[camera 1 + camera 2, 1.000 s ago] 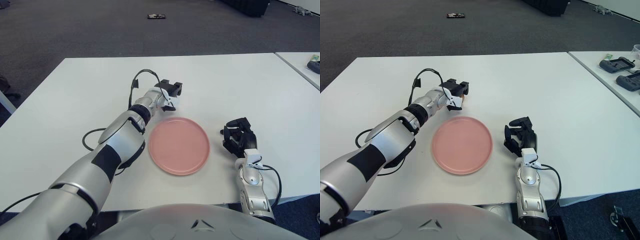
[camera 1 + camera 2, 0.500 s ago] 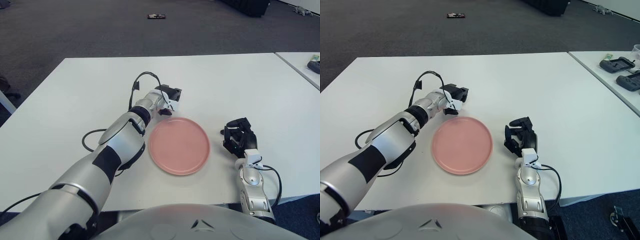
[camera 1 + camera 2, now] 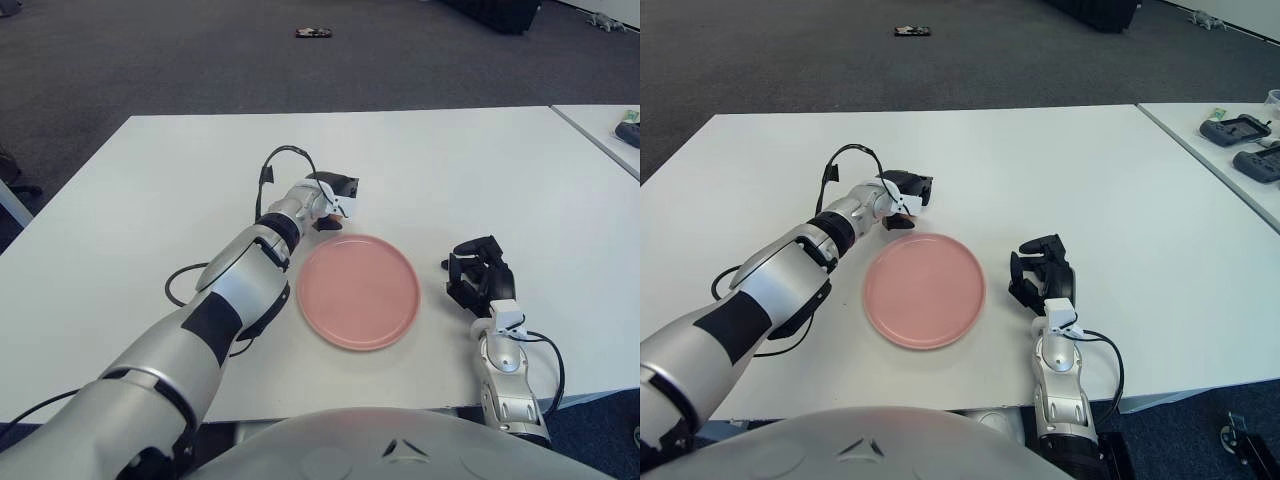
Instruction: Put the apple into the plate.
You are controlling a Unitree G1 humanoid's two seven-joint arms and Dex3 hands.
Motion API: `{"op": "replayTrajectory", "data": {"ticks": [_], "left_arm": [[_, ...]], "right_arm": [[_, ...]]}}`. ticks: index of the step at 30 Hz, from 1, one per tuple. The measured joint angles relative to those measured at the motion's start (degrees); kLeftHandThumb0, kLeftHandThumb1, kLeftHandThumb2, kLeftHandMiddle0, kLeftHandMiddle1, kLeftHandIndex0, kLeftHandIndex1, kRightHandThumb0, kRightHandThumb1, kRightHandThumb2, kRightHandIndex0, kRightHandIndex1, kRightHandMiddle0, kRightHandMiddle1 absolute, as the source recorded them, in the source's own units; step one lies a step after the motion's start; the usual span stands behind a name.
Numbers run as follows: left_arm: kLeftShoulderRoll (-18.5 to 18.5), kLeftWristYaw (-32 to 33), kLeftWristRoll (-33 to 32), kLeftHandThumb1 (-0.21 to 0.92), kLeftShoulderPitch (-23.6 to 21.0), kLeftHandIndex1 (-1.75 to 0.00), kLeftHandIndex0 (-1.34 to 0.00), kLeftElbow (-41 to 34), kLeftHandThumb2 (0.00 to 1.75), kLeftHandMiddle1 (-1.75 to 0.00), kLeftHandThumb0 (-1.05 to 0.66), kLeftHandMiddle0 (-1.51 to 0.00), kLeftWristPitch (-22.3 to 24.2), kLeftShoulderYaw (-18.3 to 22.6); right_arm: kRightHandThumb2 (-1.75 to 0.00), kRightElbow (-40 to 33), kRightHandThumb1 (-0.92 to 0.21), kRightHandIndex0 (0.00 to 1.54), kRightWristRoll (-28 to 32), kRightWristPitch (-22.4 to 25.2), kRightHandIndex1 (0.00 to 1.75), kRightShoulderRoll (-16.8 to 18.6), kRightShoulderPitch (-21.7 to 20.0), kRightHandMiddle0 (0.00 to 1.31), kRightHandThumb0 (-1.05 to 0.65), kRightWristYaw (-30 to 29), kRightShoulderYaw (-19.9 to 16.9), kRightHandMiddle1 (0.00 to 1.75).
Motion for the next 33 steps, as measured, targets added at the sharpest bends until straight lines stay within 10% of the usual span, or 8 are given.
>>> {"op": "replayTrajectory", "data": {"ticks": [33], "left_arm": [[3.2, -0.1, -6.5, 0.24, 1.5, -1.75, -0.66, -0.2, 1.4, -1.75, -0.49, -1.24, -0.3, 7.0]], "right_arm": [[-0.81, 2.5, -0.72, 0.6, 1.0, -0.9, 1.23, -0.6, -2.1, 0.31, -0.37, 0.4, -0.7, 1.75]]}}
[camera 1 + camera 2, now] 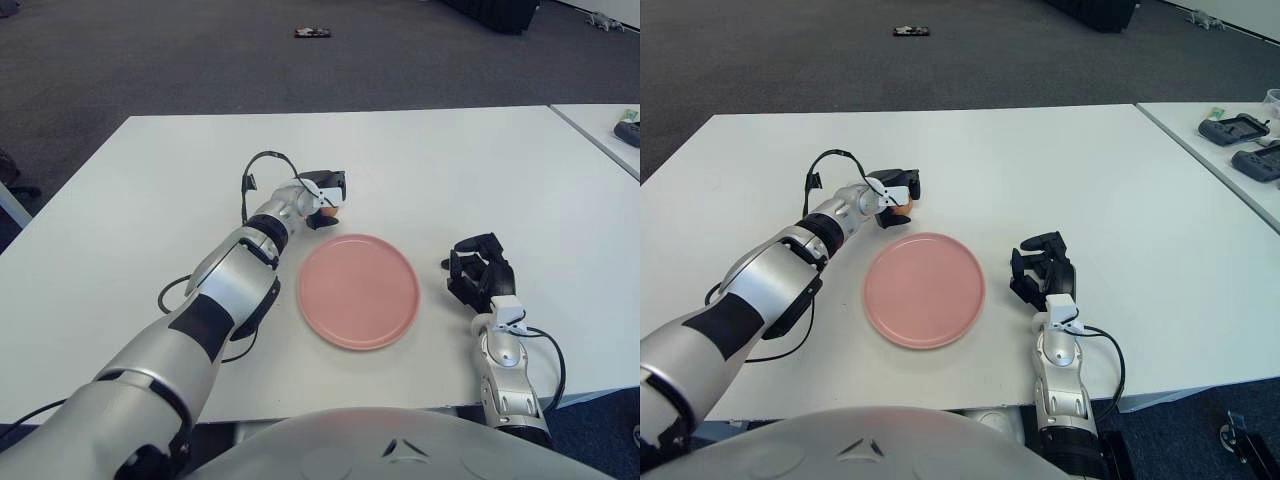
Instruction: Put the apple into the plate.
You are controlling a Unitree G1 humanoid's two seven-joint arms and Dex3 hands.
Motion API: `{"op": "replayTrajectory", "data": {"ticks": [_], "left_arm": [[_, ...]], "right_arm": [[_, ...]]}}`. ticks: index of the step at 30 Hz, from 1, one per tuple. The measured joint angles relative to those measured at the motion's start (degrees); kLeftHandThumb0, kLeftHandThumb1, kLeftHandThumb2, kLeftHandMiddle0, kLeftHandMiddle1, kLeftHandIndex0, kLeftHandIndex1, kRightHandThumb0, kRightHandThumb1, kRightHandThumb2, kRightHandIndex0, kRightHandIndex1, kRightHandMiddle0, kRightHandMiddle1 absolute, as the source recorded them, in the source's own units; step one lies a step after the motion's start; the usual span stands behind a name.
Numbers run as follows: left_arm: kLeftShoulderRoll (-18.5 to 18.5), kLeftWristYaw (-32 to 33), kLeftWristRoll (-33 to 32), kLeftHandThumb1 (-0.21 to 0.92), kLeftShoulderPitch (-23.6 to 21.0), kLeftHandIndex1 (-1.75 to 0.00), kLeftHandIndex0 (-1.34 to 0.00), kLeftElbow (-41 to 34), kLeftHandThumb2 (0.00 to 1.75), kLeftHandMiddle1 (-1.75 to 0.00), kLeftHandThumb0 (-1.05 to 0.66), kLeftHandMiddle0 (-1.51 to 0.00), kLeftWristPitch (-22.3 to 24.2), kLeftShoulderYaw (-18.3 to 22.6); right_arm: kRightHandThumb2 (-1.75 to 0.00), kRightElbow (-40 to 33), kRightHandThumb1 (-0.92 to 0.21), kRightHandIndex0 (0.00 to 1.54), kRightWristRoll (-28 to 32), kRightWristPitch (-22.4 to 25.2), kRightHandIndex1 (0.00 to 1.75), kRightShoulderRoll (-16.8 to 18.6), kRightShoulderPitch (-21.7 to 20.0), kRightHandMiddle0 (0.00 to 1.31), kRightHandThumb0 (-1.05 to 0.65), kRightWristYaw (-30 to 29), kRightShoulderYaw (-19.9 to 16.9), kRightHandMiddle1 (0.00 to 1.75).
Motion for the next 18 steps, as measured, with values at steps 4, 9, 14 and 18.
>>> {"op": "replayTrajectory", "data": {"ticks": [4, 9, 14, 18], "left_arm": [[0.7, 0.0, -0.2, 0.24, 0.1, -1.75, -0.66, 0.0, 1.41, -1.75, -0.49, -1.25, -0.2, 0.4], [2.0, 0.1, -0.7, 0.24, 0.3, -1.75, -0.66, 0.0, 1.41, -1.75, -0.49, -1.25, -1.8, 1.2], [3.5, 0.0, -1.7, 0.25, 0.3, -1.75, -0.66, -0.3, 1.4, -1.75, -0.49, -1.26, -3.8, 2.3], [4.6, 0.0, -2.1, 0.25, 0.2, -1.75, -0.65, -0.9, 1.39, -1.75, -0.49, -1.27, -5.7, 3.1]], "right_arm": [[-0.82, 0.1, -0.71, 0.59, 0.0, 0.1, 1.22, -0.3, -0.1, 0.32, -0.37, 0.2, 0.0, 1.75], [-0.81, 0.3, -0.72, 0.6, 0.0, 0.2, 1.22, -0.7, -0.4, 0.31, -0.37, 0.3, 0.0, 1.75], [-0.79, 0.3, -0.73, 0.6, 0.0, 0.7, 1.23, -0.7, -0.7, 0.31, -0.37, 0.3, 0.0, 1.75], [-0.79, 0.3, -0.73, 0.6, 0.0, 1.3, 1.24, -0.7, -1.0, 0.3, -0.37, 0.3, -0.1, 1.75]]}}
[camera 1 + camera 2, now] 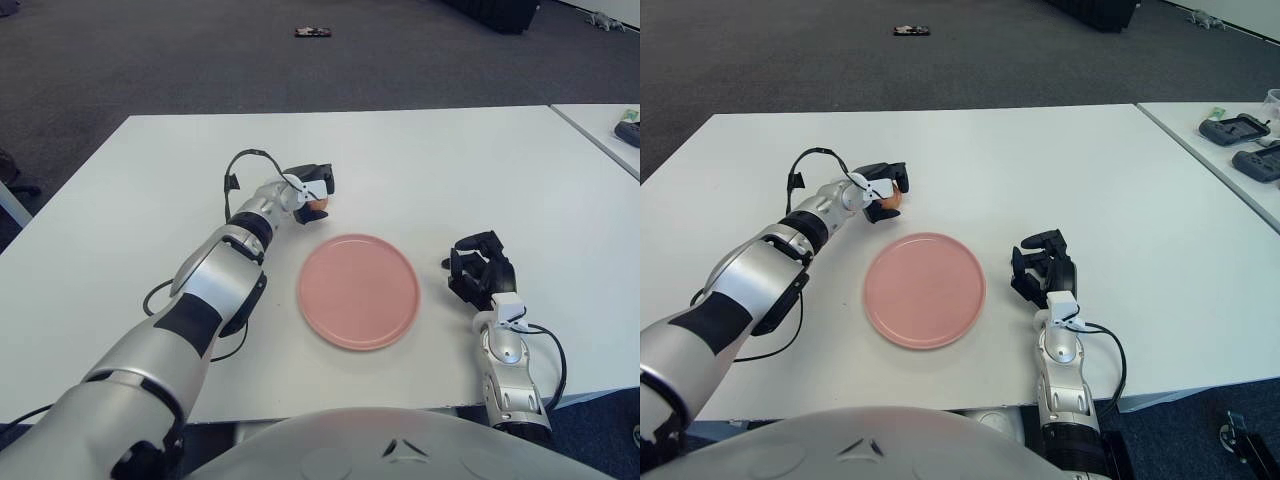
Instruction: Put the apple into the plate.
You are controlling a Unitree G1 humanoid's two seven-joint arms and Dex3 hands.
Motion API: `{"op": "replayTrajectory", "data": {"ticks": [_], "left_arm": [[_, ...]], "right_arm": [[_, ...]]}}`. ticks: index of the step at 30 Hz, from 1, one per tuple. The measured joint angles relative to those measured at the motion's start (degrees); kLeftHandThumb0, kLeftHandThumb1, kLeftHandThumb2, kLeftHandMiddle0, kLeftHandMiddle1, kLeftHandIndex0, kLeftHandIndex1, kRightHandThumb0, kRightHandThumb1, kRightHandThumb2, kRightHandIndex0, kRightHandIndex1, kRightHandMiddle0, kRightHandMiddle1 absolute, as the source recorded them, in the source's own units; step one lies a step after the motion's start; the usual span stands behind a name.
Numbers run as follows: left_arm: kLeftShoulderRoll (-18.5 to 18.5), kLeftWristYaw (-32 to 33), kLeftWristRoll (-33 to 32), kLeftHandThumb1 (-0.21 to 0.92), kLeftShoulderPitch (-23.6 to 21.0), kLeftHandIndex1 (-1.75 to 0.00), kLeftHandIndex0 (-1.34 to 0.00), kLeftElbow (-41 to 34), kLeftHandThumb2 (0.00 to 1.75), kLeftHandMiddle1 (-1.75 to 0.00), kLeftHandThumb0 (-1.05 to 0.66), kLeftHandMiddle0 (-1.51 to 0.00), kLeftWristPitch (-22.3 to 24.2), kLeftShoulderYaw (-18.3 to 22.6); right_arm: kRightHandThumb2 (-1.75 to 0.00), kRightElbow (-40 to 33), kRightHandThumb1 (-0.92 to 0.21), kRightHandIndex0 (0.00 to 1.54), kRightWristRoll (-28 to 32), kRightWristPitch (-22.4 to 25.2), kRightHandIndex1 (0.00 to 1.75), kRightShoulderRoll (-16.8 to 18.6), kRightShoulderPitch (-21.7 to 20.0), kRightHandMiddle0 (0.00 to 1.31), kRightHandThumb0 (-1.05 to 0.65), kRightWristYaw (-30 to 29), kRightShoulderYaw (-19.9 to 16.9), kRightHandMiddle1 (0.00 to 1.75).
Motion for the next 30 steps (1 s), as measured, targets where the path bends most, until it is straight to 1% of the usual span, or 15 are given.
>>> {"op": "replayTrajectory", "data": {"ticks": [6, 15, 21, 25, 27, 30], "left_arm": [[1.1, 0.0, -1.3, 0.25, 0.0, -1.75, -0.65, -0.8, 1.39, -1.75, -0.49, -1.28, -3.0, 1.3], [2.8, 0.0, -2.2, 0.25, -0.4, -1.75, -0.66, -2.7, 1.4, -1.75, -0.49, -1.28, -9.1, 2.4], [3.8, 0.2, -2.2, 0.25, -0.4, -1.75, -0.66, -5.0, 1.4, -1.75, -0.49, -1.28, -14.0, 2.5], [4.8, 0.7, -1.7, 0.25, -0.1, -1.75, -0.66, -8.8, 1.39, -1.75, -0.49, -1.27, -18.5, 1.8], [5.5, 0.7, -1.6, 0.25, 0.6, -1.75, -0.65, -12.3, 1.39, -1.75, -0.49, -1.26, -21.0, 1.3], [6.0, 0.6, -1.7, 0.26, 2.1, -1.75, -0.65, -17.3, 1.39, -1.75, -0.49, -1.25, -23.5, 0.9]], "right_arm": [[-0.79, 0.0, -0.73, 0.6, 0.0, 0.7, 1.24, 0.0, -0.6, 0.3, -0.37, 0.0, -0.1, 1.75], [-0.79, 0.5, -0.73, 0.59, 0.2, 0.8, 1.25, 0.0, -1.2, 0.31, -0.37, 0.1, -0.1, 1.75], [-0.78, 1.0, -0.74, 0.59, 0.2, 0.6, 1.25, 0.0, -1.5, 0.3, -0.37, 0.1, -0.1, 1.75], [-0.78, 1.2, -0.74, 0.59, 0.2, 0.6, 1.26, 0.0, -1.7, 0.3, -0.37, 0.1, -0.1, 1.75], [-0.78, 1.3, -0.74, 0.59, 0.2, 0.5, 1.26, 0.0, -1.8, 0.3, -0.37, 0.1, -0.1, 1.75], [-0.79, 1.5, -0.73, 0.59, 0.2, 0.4, 1.26, 0.0, -1.9, 0.3, -0.37, 0.2, -0.1, 1.75]]}}
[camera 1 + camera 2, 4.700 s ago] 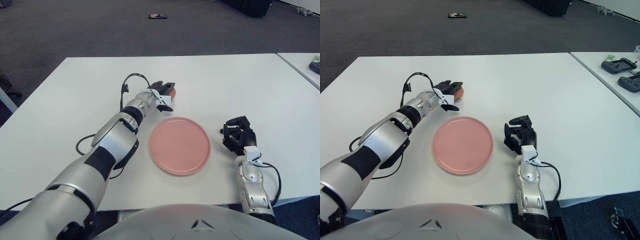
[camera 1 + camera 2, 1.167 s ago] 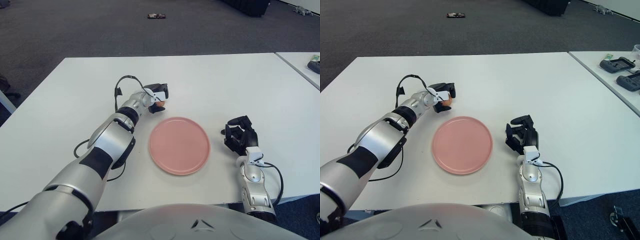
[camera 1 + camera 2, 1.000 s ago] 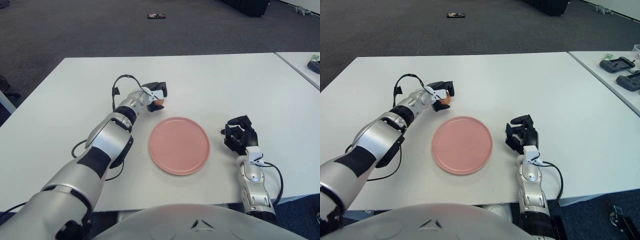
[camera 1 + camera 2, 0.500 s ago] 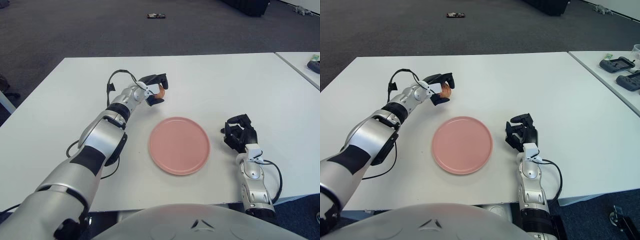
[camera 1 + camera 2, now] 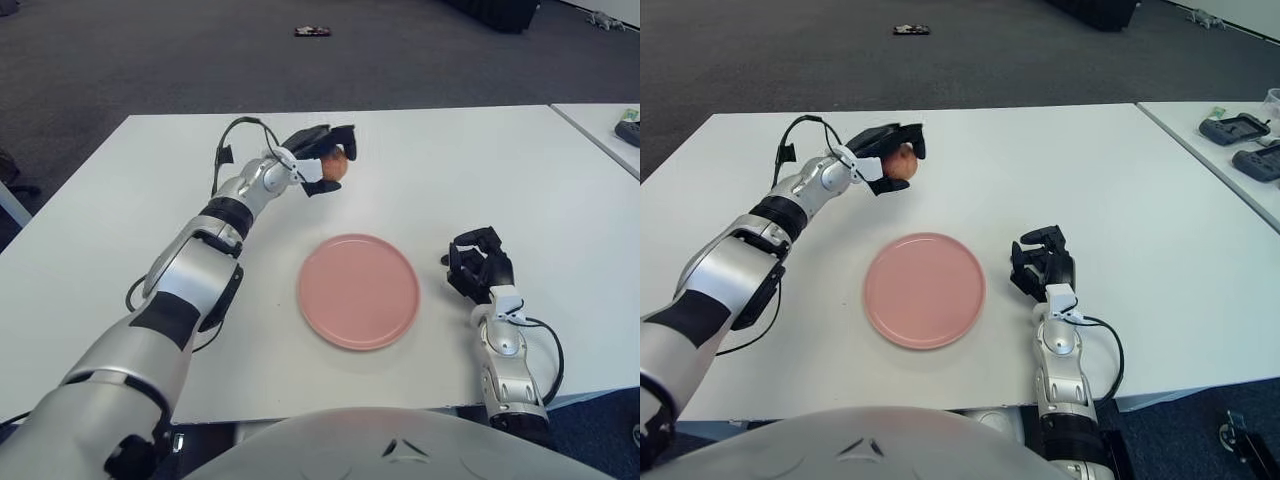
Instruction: Put the apple into the plate.
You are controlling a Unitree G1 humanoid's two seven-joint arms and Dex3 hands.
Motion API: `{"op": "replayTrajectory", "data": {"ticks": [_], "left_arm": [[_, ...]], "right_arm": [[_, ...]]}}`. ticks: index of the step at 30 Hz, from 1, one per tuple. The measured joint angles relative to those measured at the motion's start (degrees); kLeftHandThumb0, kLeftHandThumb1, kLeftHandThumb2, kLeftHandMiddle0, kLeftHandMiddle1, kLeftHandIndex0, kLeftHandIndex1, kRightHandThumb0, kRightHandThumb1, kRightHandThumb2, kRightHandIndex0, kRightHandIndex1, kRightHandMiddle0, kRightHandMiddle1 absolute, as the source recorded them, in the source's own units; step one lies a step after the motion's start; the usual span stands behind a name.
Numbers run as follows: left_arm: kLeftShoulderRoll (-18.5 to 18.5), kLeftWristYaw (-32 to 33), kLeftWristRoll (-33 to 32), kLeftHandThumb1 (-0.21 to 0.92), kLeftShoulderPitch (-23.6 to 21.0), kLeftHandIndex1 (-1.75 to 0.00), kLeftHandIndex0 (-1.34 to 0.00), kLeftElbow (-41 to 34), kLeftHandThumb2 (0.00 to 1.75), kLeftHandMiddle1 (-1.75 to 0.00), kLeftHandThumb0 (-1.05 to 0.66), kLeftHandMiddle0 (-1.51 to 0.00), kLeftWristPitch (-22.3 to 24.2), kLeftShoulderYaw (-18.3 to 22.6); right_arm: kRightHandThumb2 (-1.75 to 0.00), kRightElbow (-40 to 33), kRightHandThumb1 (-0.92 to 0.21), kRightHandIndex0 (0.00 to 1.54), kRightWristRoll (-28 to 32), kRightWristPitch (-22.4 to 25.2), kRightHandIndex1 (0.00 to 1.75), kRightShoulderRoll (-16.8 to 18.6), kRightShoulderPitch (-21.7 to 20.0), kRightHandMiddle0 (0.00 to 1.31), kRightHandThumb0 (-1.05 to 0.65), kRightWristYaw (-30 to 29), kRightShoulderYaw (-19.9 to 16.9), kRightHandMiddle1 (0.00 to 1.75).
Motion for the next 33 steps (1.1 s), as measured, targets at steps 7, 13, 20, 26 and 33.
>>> {"op": "replayTrajectory", "data": {"ticks": [7, 13, 20, 26, 33], "left_arm": [[0.0, -1.8, -0.1, 0.26, 4.9, -1.75, -0.65, -7.3, 1.38, -1.75, -0.49, -1.23, -5.1, -1.6], [1.2, -7.0, -2.1, 0.26, 12.4, -1.75, -0.65, -13.5, 1.38, -1.75, -0.49, -1.22, -10.4, -2.8], [3.6, -15.1, -7.0, 0.26, 18.5, -1.75, -0.65, -20.7, 1.39, -1.75, -0.49, -1.2, -13.2, -2.9], [5.5, -19.1, -8.8, 0.26, 20.2, -1.75, -0.65, -25.6, 1.39, -1.75, -0.49, -1.18, -16.2, -3.9], [5.5, -21.2, -8.7, 0.27, 22.2, -1.75, -0.64, -26.8, 1.37, -1.75, -0.48, -1.16, -20.0, -6.4]], "right_arm": [[-0.8, 0.6, -0.73, 0.59, 0.0, -0.2, 1.25, 0.0, -0.5, 0.31, -0.37, 0.2, 0.0, 1.75], [-0.8, 0.8, -0.73, 0.59, 0.1, -0.4, 1.25, 0.0, -0.7, 0.31, -0.37, 0.5, -0.1, 1.75], [-0.78, 0.8, -0.74, 0.58, 0.2, -0.2, 1.26, 0.0, -0.7, 0.3, -0.37, 0.5, -0.2, 1.75], [-0.77, 0.3, -0.74, 0.58, 0.1, 0.5, 1.27, 0.2, -0.6, 0.3, -0.37, 0.3, -0.2, 1.75], [-0.76, -0.6, -0.75, 0.58, 0.1, 1.4, 1.27, 0.5, -0.3, 0.29, -0.37, 0.0, 0.0, 1.75]]}}
